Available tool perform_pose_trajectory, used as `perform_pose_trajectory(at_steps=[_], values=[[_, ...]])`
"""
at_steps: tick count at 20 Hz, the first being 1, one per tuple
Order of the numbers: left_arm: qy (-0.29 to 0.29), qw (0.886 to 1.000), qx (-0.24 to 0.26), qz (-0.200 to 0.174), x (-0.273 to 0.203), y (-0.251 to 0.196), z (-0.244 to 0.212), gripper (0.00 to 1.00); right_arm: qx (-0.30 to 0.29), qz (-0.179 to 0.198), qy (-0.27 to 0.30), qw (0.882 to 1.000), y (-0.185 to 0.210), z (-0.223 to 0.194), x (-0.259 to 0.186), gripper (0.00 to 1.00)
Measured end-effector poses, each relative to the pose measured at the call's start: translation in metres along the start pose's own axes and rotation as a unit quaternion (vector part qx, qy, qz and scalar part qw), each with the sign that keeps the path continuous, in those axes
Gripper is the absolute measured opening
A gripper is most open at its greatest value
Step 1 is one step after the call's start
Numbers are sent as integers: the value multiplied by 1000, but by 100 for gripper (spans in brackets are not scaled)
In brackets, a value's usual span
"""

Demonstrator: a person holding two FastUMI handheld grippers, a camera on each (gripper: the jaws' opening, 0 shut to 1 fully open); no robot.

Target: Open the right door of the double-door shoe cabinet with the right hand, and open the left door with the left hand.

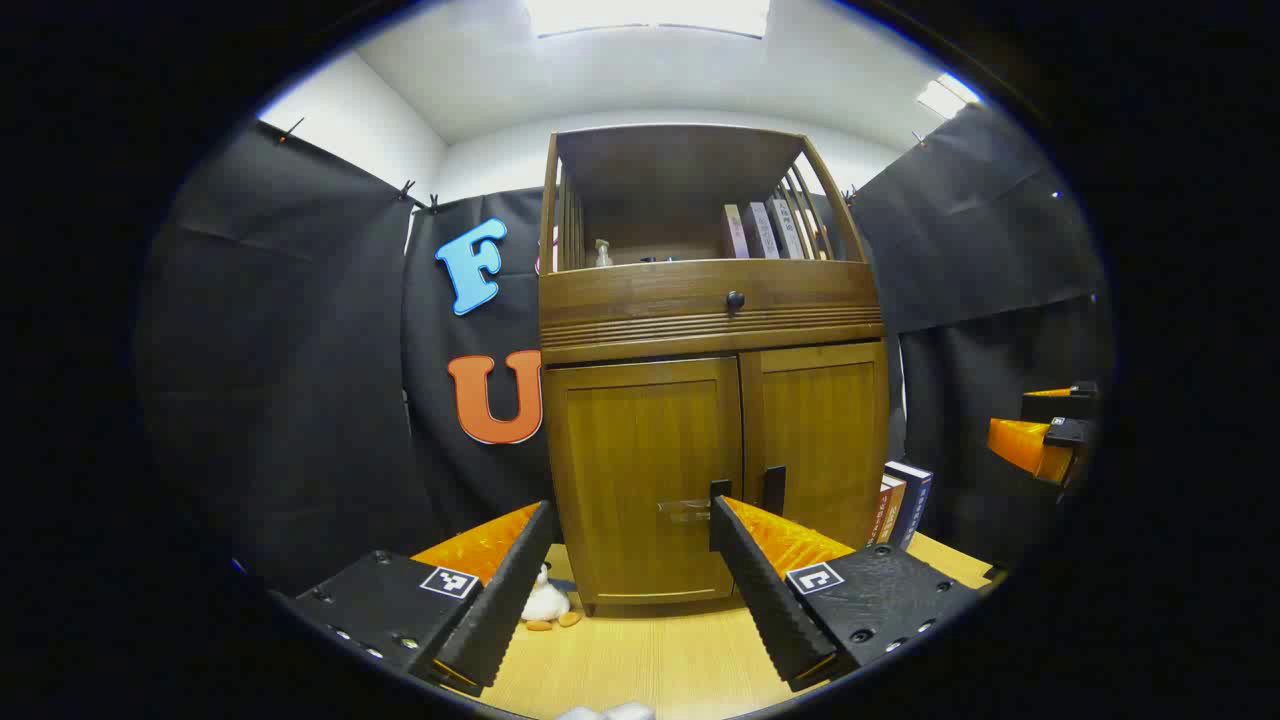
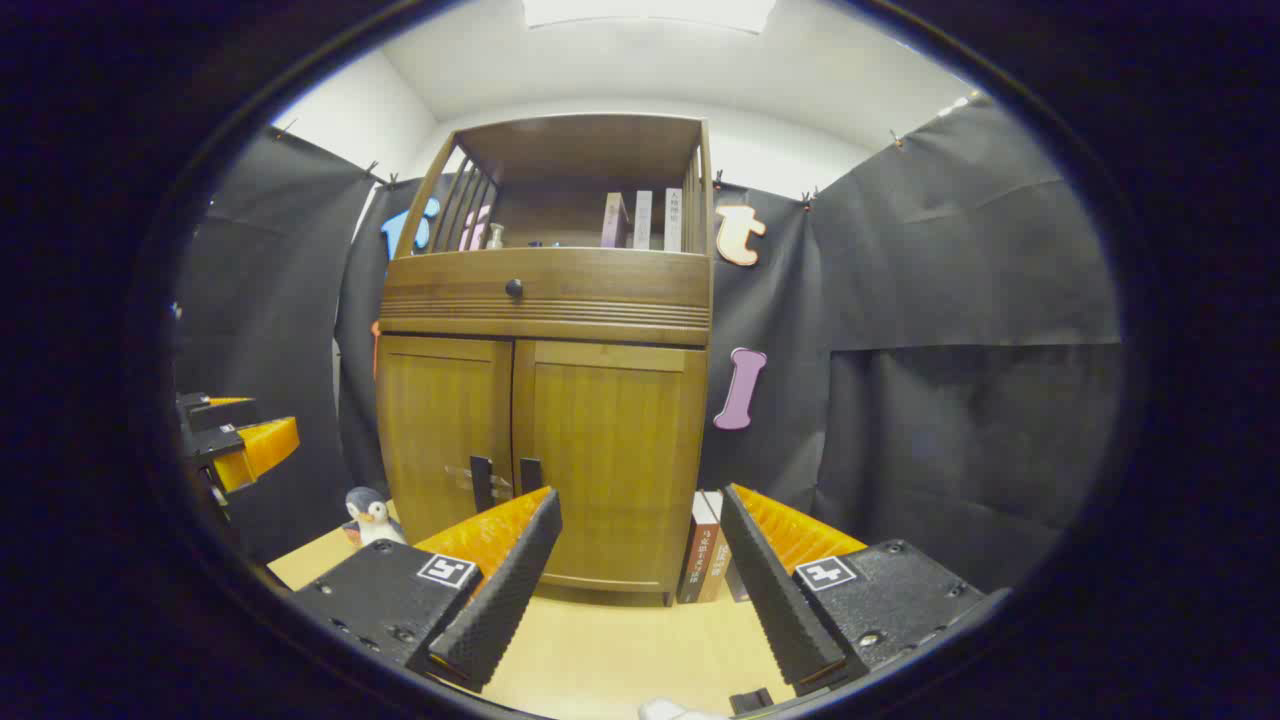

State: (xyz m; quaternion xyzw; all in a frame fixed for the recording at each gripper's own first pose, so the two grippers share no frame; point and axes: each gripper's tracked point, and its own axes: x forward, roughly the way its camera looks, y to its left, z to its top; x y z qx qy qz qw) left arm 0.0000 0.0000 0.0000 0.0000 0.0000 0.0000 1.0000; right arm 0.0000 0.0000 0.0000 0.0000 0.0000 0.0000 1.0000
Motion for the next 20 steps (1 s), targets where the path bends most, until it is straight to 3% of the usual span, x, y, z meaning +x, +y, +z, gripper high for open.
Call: perform_pose_trajectory(at_steps=[9, 20], values=[[6, 1000, 3, -18, -7, -7, -3, 96, 1, 0, 12, 1000, 3, -8, -9, 100], [8, 1000, 11, -5, -8, 3, -9, 96, 6, -2, 38, 999, 6, -31, 15, 100]])
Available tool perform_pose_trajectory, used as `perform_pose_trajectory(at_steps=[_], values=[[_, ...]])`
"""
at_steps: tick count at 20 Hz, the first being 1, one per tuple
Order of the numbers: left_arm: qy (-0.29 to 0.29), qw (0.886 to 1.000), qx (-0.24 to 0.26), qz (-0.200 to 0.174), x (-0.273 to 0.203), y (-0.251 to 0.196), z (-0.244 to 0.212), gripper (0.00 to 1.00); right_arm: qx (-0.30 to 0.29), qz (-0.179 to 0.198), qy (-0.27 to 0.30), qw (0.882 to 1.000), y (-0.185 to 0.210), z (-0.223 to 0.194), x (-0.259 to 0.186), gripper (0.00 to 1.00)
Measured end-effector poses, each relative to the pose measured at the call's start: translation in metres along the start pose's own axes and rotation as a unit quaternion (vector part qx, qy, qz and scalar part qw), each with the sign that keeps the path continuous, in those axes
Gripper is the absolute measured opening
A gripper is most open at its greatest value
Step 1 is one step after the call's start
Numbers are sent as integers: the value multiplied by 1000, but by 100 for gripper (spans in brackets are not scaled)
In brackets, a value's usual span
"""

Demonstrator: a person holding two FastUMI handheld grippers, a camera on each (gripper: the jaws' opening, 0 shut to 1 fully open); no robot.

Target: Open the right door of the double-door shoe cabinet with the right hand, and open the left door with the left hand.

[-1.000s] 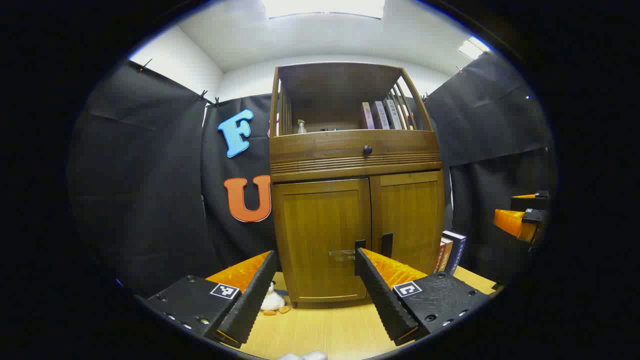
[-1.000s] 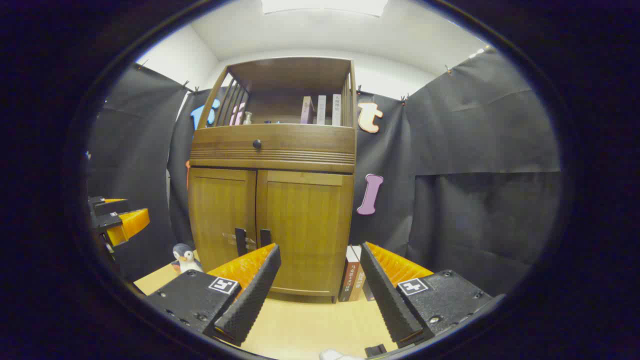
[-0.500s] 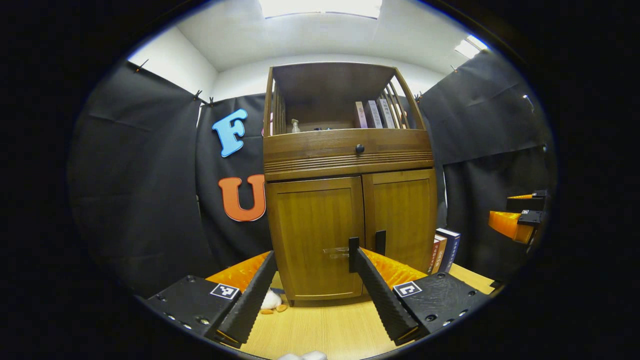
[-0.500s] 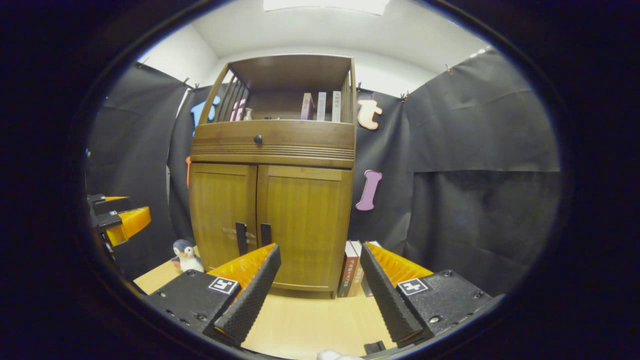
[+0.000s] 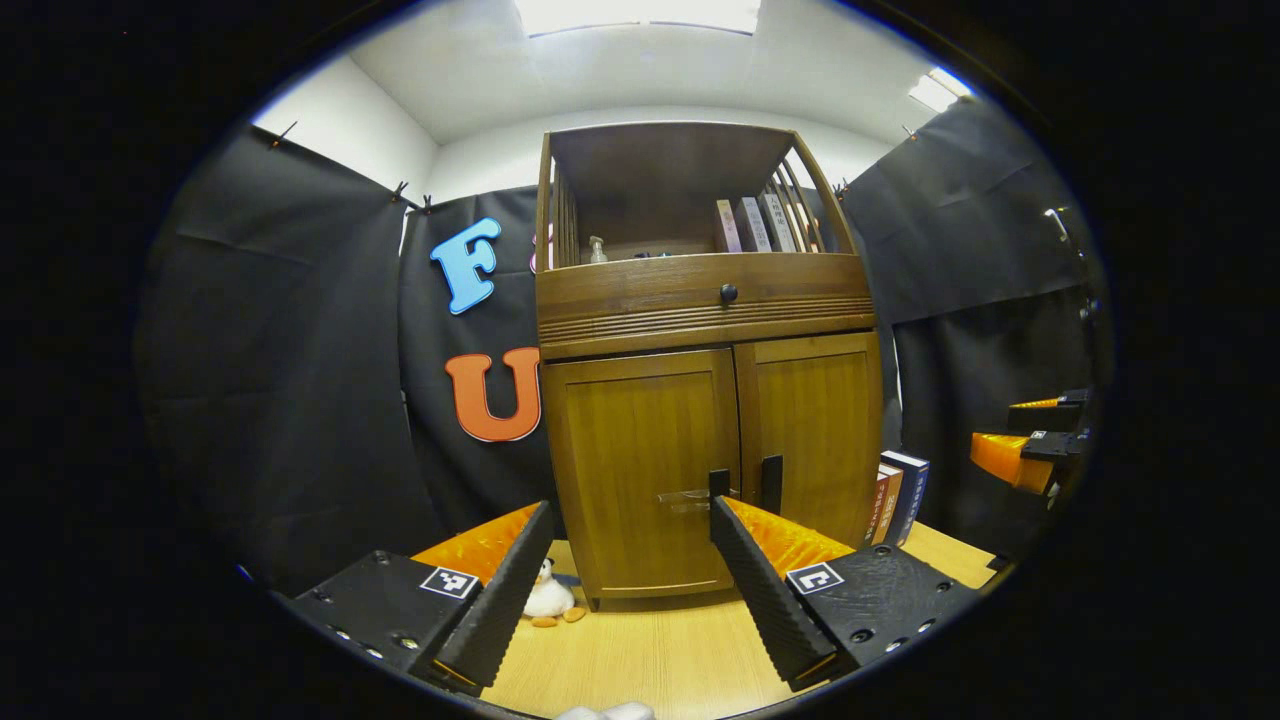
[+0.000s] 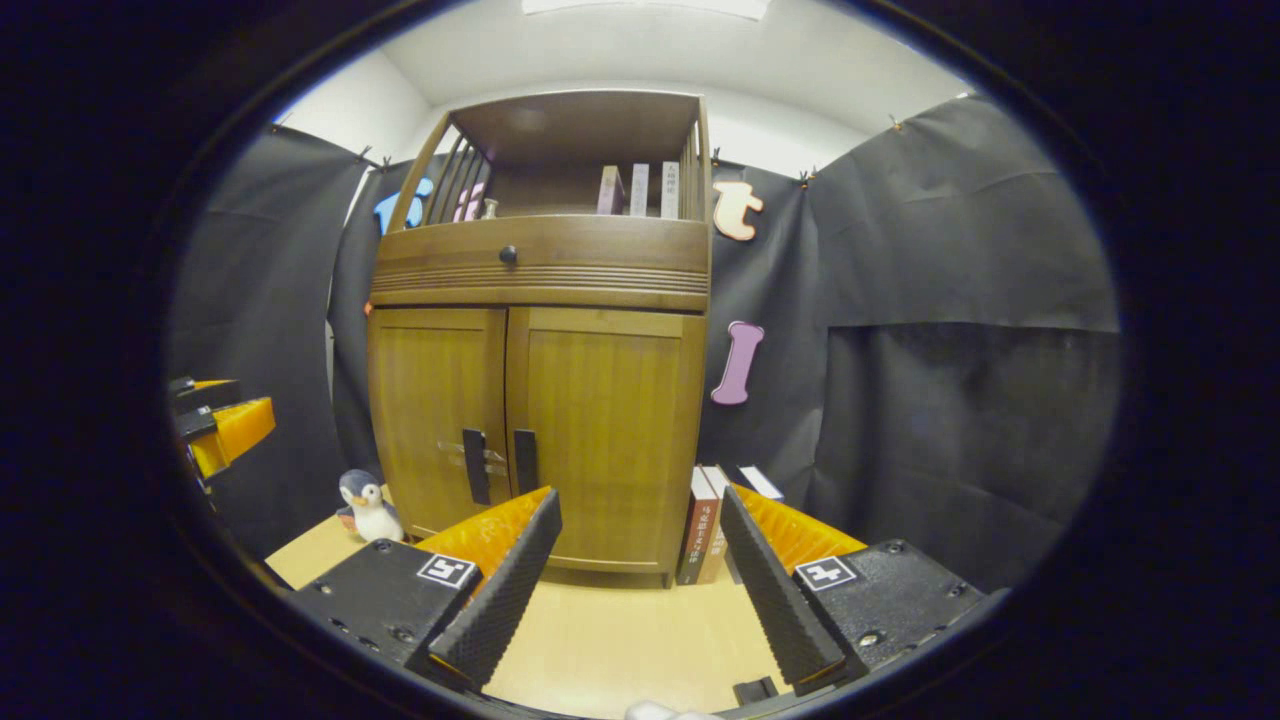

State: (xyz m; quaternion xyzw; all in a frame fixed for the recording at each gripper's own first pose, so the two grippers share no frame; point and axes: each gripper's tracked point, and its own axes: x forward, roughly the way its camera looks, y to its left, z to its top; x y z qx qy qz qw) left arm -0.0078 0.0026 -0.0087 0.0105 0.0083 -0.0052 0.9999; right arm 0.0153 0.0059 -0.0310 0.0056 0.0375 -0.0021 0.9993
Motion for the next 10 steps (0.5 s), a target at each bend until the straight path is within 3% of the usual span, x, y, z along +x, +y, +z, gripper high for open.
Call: perform_pose_trajectory(at_steps=[10], values=[[10, 1000, 2, 25, -4, 22, -6, 96, -6, 36, 2, 999, 55, -19, 94, 100]])
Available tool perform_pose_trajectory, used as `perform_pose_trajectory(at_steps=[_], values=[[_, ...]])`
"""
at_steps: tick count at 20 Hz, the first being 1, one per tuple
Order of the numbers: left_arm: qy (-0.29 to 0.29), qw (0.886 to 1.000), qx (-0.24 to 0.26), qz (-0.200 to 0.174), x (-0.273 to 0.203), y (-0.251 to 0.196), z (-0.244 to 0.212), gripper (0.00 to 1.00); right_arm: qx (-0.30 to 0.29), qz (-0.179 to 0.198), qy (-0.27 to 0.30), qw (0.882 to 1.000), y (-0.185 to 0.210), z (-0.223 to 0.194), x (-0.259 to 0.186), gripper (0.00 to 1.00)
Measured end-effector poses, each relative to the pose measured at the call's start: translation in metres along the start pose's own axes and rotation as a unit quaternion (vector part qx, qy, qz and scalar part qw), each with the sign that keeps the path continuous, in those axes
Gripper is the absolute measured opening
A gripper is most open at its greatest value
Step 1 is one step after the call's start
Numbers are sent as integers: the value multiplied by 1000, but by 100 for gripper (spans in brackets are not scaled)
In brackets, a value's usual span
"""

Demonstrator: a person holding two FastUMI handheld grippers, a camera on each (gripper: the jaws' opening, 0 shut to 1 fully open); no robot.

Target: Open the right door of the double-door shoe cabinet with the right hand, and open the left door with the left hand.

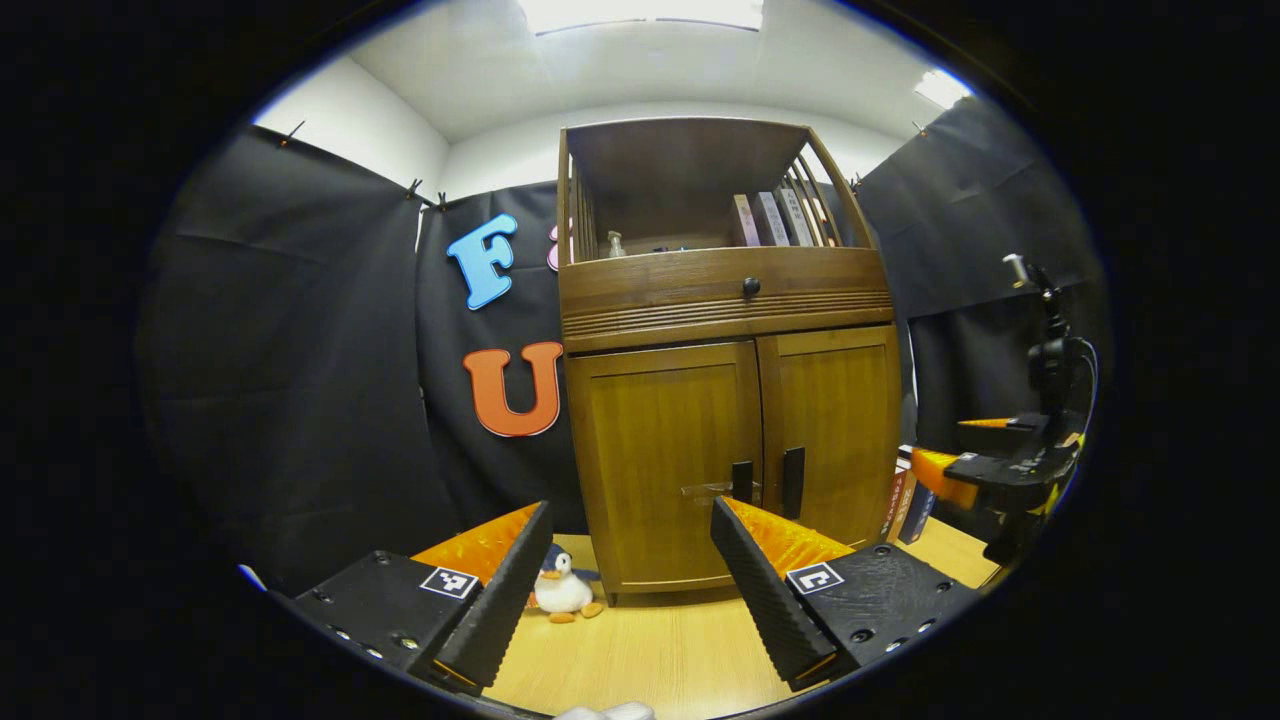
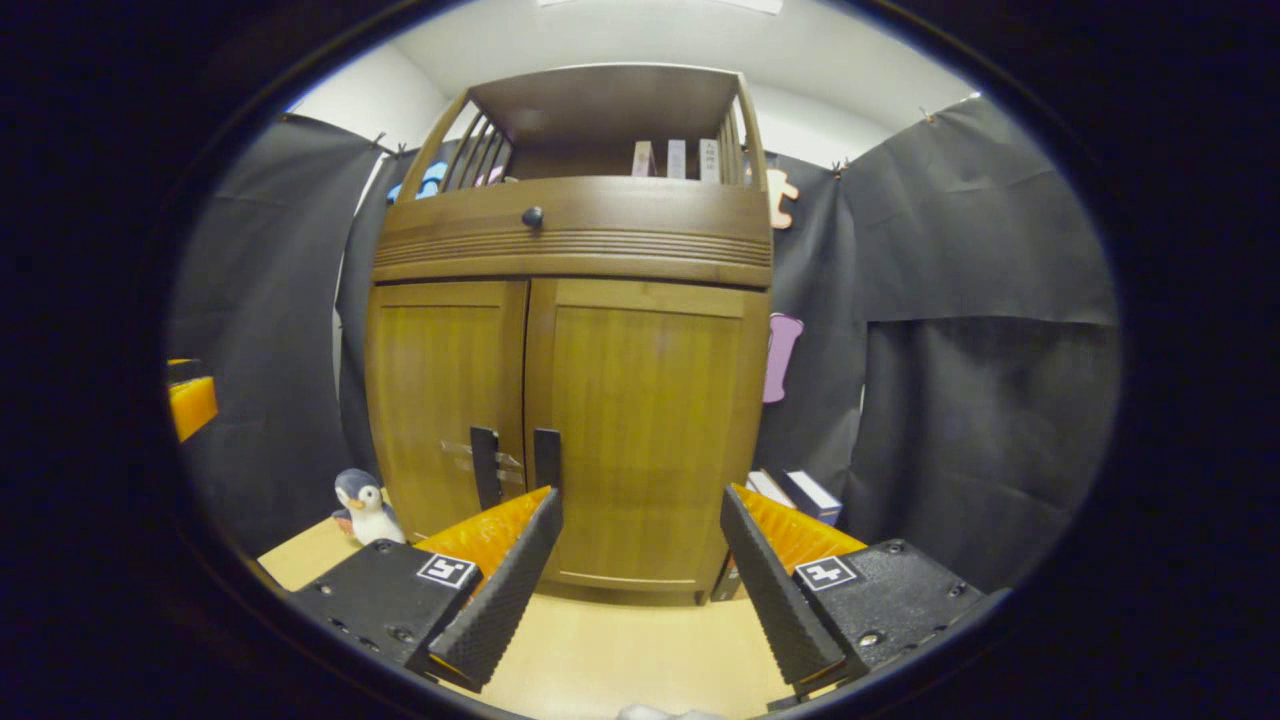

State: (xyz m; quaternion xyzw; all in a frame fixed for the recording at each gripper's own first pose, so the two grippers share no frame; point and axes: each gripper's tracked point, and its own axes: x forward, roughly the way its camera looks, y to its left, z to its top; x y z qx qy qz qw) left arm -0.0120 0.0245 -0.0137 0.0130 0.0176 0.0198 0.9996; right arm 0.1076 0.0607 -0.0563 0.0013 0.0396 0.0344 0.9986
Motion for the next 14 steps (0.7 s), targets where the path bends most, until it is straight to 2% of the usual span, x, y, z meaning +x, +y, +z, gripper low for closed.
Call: perform_pose_trajectory(at_steps=[8, 14], values=[[12, 999, 8, 36, -16, 22, -8, 96, 5, 27, 26, 999, 58, -23, 101, 100], [21, 998, 9, 63, -23, 41, -14, 96, 1, 27, 55, 998, 79, -46, 160, 100]])
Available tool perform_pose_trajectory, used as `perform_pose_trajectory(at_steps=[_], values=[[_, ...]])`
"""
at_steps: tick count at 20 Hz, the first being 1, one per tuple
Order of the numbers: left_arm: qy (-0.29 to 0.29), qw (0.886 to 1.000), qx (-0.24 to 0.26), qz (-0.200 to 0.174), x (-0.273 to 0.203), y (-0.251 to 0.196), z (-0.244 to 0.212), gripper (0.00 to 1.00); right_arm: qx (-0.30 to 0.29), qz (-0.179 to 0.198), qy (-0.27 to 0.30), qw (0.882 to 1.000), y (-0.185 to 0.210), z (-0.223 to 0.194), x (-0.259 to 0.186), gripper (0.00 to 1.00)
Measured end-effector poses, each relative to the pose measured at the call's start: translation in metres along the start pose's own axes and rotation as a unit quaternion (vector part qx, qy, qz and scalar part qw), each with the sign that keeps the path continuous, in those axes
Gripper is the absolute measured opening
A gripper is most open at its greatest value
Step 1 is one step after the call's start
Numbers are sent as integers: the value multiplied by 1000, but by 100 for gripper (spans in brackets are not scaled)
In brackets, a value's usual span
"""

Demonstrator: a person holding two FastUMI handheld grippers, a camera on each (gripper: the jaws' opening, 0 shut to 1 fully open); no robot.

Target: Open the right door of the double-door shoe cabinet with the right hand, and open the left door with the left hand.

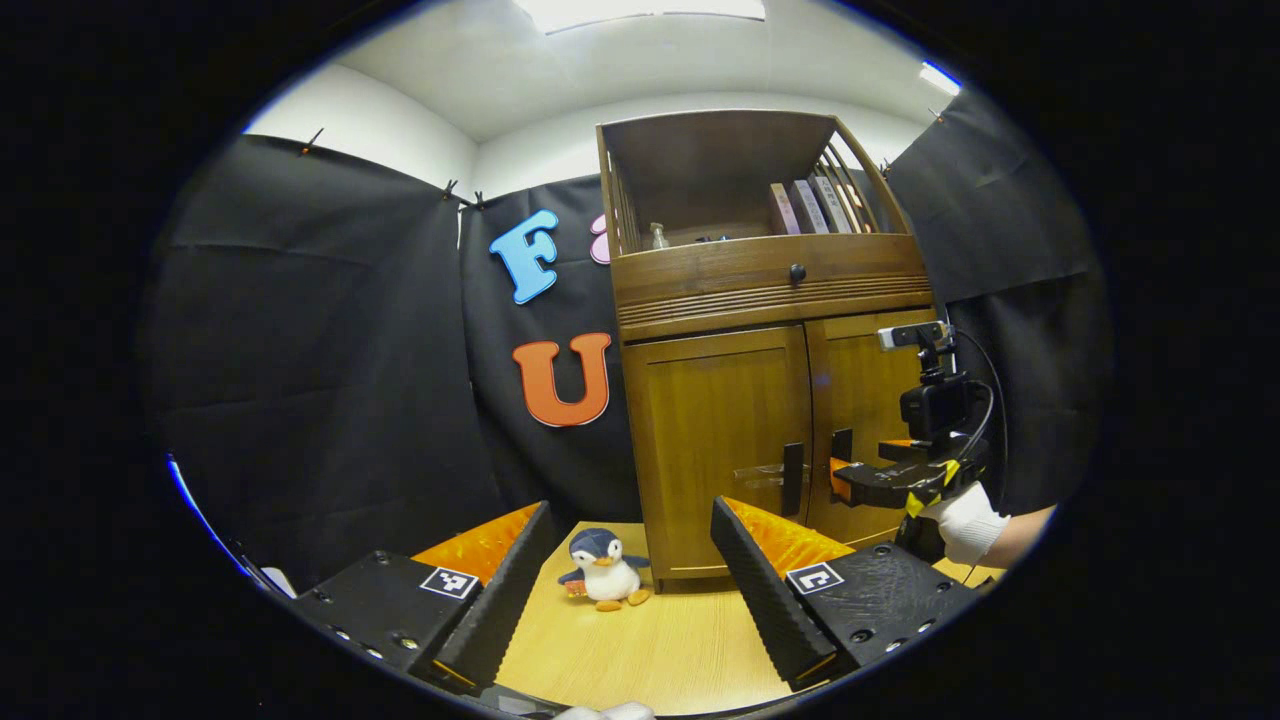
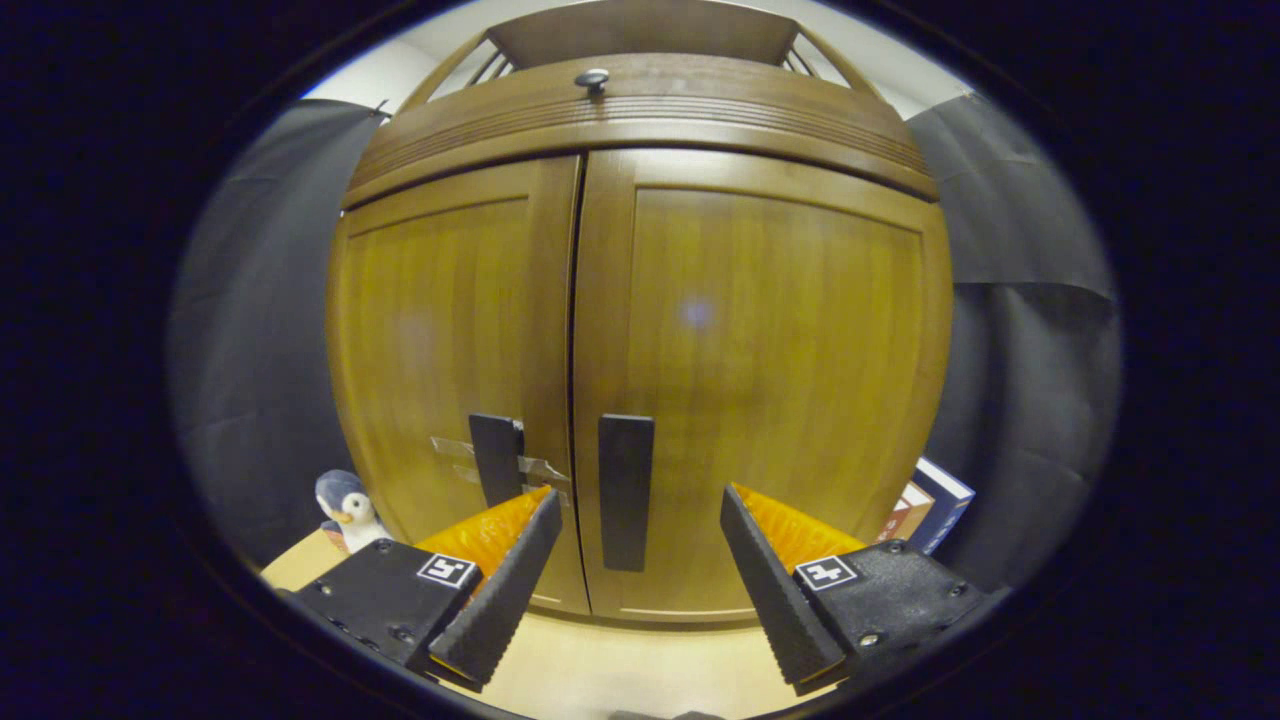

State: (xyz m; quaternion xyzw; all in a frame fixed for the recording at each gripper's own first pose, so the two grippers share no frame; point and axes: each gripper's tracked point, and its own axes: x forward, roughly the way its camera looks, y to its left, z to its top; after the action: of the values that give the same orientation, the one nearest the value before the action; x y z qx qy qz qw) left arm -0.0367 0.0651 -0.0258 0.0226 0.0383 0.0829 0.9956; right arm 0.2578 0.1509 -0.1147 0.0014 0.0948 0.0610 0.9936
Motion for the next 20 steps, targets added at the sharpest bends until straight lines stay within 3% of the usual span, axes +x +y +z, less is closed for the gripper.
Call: perform_pose_trajectory(at_steps=[7, 15, 20], values=[[11, 1000, 0, 22, 1, 17, -6, 96, 10, -5, 13, 1000, 7, 2, 36, 94], [12, 999, 3, 34, 2, 27, -7, 96, 19, 0, 24, 1000, 6, -4, 45, 41], [9, 999, -1, 32, -3, 26, -9, 96, 20, 8, 34, 999, 8, -7, 40, 34]])
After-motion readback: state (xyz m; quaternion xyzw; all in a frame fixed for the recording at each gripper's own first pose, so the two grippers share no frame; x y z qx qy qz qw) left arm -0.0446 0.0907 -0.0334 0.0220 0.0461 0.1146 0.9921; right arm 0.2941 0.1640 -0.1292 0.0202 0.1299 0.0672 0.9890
